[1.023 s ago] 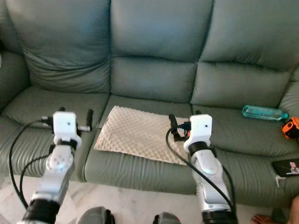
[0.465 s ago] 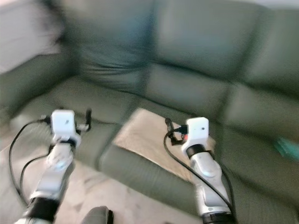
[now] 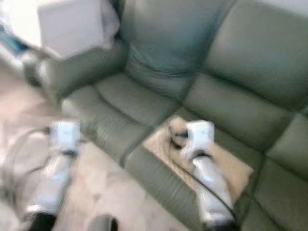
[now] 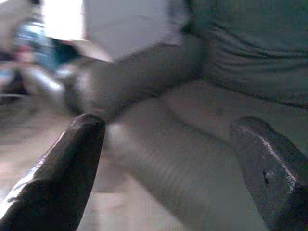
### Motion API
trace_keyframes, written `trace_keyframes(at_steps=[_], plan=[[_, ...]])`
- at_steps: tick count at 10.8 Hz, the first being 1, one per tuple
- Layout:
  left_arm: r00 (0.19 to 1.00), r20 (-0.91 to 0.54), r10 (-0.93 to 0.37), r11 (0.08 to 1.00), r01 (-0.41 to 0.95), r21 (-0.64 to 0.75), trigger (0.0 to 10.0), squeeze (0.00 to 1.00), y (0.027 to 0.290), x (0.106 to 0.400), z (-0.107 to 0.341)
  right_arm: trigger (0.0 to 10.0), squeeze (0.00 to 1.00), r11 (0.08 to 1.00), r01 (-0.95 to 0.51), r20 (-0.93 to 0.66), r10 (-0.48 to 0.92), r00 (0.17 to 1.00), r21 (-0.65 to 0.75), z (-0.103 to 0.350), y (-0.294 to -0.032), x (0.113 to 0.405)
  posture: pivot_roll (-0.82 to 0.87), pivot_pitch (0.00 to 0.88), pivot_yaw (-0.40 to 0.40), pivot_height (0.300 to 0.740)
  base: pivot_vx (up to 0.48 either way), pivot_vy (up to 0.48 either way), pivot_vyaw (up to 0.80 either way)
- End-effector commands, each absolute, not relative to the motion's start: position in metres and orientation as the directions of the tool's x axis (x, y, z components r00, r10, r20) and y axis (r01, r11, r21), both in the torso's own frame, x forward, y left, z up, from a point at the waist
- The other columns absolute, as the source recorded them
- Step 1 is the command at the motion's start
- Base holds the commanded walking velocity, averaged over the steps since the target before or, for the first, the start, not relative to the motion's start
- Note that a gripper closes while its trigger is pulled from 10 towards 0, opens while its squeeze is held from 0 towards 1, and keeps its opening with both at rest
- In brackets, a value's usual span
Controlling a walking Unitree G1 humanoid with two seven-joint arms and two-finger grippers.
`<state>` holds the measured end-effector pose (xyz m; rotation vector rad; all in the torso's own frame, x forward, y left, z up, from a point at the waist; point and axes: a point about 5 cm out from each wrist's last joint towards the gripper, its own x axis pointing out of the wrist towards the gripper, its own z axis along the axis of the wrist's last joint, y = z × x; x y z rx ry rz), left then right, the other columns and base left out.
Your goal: Move the pillow to the sofa
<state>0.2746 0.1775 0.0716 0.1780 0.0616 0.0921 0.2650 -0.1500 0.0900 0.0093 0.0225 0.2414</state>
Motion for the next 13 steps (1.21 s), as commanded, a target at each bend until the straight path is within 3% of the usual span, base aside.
trace_keyframes(at_steps=[1,8,13], plan=[[0.996,-0.054,0.069,0.984,-0.059,0.169,10.0,0.00,0.1687,0.2749,0.0732,10.0,0.00,0.977,-0.214,-0.021,0.214,0.977,0.003,0.0908,-0.1593,0.2636,-0.02,0.025,-0.022,0.740,0.000,0.480,0.80],[0.996,-0.058,0.066,0.984,-0.055,0.170,10.0,0.00,0.1656,0.2774,0.0744,10.0,0.00,0.977,-0.215,-0.005,0.215,0.977,0.007,0.0944,-0.1591,0.2685,-0.02,0.020,-0.025,0.740,0.000,0.480,0.75],[0.996,-0.058,0.065,0.985,-0.055,0.164,10.0,0.00,0.1632,0.2783,0.0751,10.0,0.00,0.979,-0.203,-0.005,0.203,0.979,0.010,0.0945,-0.1606,0.2701,-0.03,0.024,-0.025,0.740,0.000,0.480,0.00]])
